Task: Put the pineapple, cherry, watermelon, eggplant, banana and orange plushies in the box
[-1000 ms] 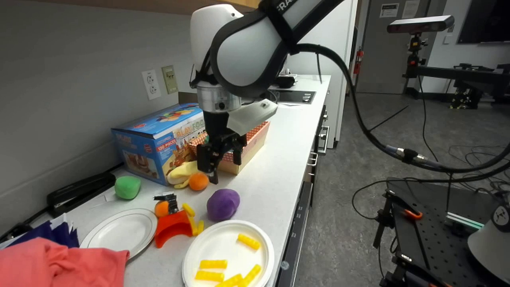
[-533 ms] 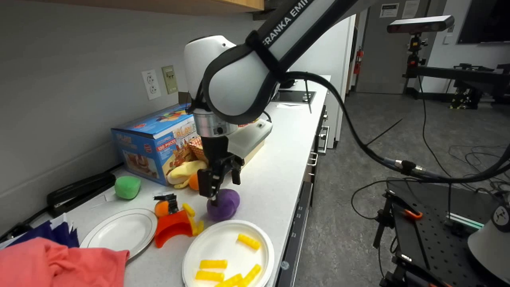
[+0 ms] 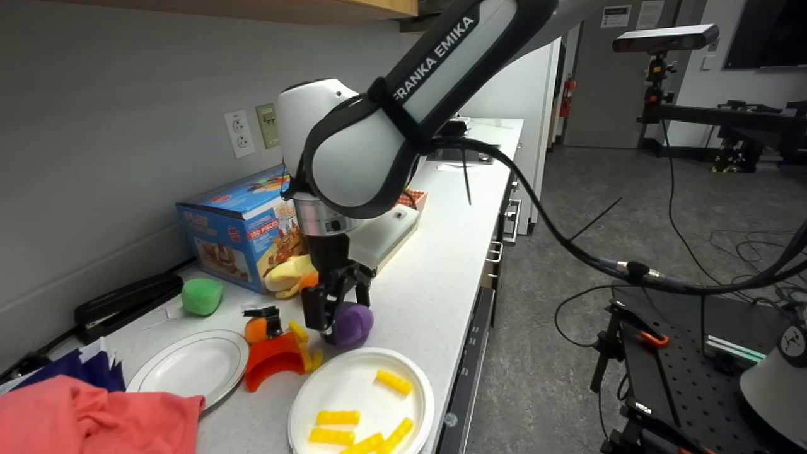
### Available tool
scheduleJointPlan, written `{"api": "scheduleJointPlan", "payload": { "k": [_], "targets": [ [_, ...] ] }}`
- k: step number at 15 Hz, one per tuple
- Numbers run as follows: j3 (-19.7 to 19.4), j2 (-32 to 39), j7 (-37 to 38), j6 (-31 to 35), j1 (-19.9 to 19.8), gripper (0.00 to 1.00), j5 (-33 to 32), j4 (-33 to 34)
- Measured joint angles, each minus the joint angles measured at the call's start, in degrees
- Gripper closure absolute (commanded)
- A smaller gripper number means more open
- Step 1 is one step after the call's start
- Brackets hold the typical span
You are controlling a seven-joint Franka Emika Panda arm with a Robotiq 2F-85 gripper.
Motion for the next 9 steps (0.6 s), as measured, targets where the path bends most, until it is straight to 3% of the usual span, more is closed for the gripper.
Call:
{"api": "scheduleJointPlan", "payload": {
  "k": [7, 9],
  "targets": [
    [-0.34, 1.27, 0.0, -0.12, 0.0, 0.83, -0.38, 2.59],
    [-0.53, 0.67, 0.01, -0.94, 0.0, 0.92, -0.72, 2.67]
  ]
}}
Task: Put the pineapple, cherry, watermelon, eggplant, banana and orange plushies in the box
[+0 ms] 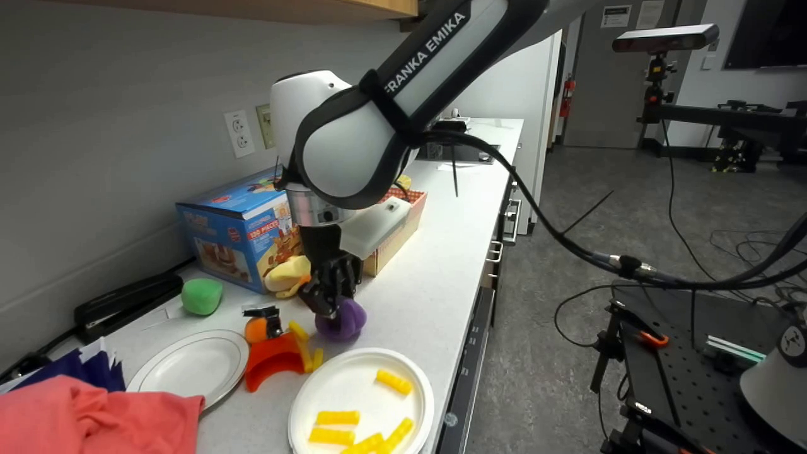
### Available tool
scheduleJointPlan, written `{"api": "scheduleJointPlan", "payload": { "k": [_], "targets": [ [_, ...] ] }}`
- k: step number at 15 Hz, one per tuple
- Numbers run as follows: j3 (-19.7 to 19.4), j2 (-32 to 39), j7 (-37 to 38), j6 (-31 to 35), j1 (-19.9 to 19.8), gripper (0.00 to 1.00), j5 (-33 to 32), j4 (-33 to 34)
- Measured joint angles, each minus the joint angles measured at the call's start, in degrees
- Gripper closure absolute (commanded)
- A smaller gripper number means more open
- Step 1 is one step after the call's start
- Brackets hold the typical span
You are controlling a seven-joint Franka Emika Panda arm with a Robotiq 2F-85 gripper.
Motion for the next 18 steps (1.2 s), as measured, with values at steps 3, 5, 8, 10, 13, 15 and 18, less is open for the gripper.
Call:
{"api": "scheduleJointPlan", "payload": {
  "k": [3, 5, 8, 10, 13, 15, 18],
  "targets": [
    [-0.57, -2.38, -0.02, -2.73, -0.32, 0.96, -0.05, -0.05],
    [-0.74, -5.12, -0.06, -4.4, -1.33, 0.94, 0.59, -0.16],
    [-1.99, -9.49, 0.06, -4.59, -3.37, 0.94, 0.88, -0.33],
    [-3.6, -11.59, 0.99, -2.88, -4.53, 0.94, 0.88, -0.42],
    [-6.34, -12.53, 3.62, 2.31, -5.67, 0.94, 0.86, -0.91],
    [-7.83, -12.17, 5.71, 5.64, -6.27, 0.94, 0.79, -1.65],
    [-10.11, -10.84, 10.19, 10.42, -6.39, 0.49, -0.59, -2.86]
  ]
}}
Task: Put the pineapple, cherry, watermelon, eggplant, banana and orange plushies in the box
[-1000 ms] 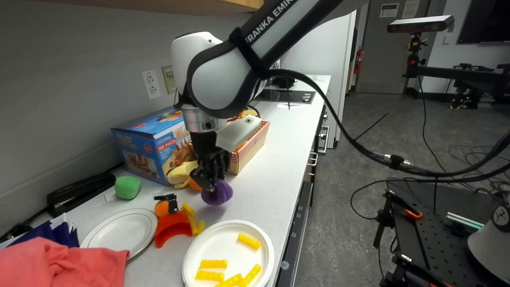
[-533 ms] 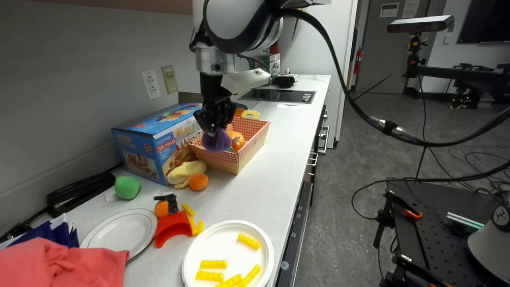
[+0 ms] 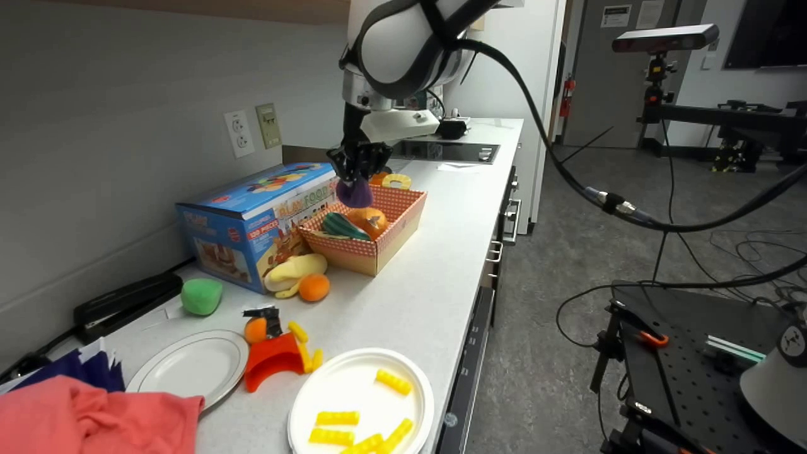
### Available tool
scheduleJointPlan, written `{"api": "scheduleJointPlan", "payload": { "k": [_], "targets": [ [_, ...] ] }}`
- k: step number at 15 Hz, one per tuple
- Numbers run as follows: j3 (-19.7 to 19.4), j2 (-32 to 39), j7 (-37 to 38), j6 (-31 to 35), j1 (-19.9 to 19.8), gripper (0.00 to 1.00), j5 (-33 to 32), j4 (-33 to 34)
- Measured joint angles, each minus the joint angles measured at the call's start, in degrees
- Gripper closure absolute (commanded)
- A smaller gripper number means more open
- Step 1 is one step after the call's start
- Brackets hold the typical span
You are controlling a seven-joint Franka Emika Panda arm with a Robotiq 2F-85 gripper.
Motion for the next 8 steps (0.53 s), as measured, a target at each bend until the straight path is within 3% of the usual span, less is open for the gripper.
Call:
{"api": "scheduleJointPlan", "payload": {
  "k": [6, 8],
  "targets": [
    [-3.0, 3.21, 9.35, 6.5, 0.57, 0.05, -4.21, -0.56],
    [-3.78, 3.29, 11.4, 8.41, 1.3, 0.0, -5.33, -0.82]
  ]
}}
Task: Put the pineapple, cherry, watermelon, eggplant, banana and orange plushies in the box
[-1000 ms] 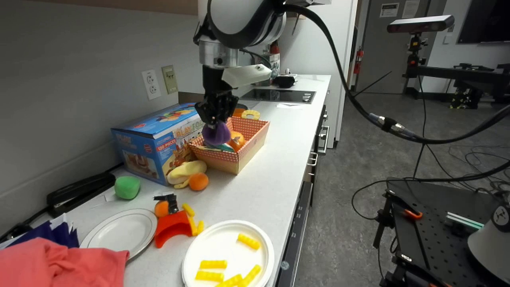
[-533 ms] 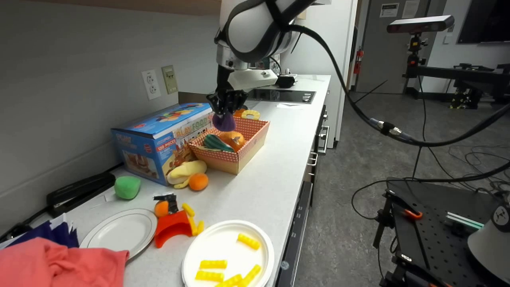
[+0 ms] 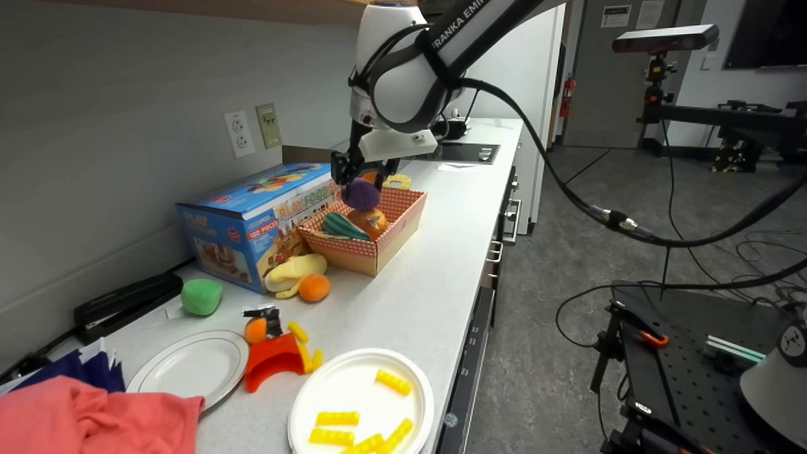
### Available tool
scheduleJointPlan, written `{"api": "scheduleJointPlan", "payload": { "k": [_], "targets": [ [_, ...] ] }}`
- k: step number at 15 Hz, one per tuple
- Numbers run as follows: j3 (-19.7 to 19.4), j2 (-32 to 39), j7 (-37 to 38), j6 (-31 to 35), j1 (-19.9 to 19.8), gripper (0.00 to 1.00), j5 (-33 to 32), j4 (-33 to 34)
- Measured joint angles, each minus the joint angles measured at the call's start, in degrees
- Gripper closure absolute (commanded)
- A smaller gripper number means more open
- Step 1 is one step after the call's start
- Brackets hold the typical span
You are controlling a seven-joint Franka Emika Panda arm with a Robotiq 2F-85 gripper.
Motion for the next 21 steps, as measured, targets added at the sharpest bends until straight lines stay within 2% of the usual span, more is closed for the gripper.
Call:
{"api": "scheduleJointPlan", "payload": {
  "k": [5, 9, 16, 21],
  "targets": [
    [-1.06, -1.26, 2.43, 4.64, 2.44, 0.0, -2.25, -1.1],
    [0.48, -2.87, 1.06, 4.98, 4.54, 0.0, -2.43, -2.06],
    [8.12, -2.52, -8.56, 0.7, 5.43, 0.0, -1.19, -1.53],
    [9.52, -0.42, -17.32, -4.42, 5.44, 0.0, -1.81, 1.3]
  ]
}}
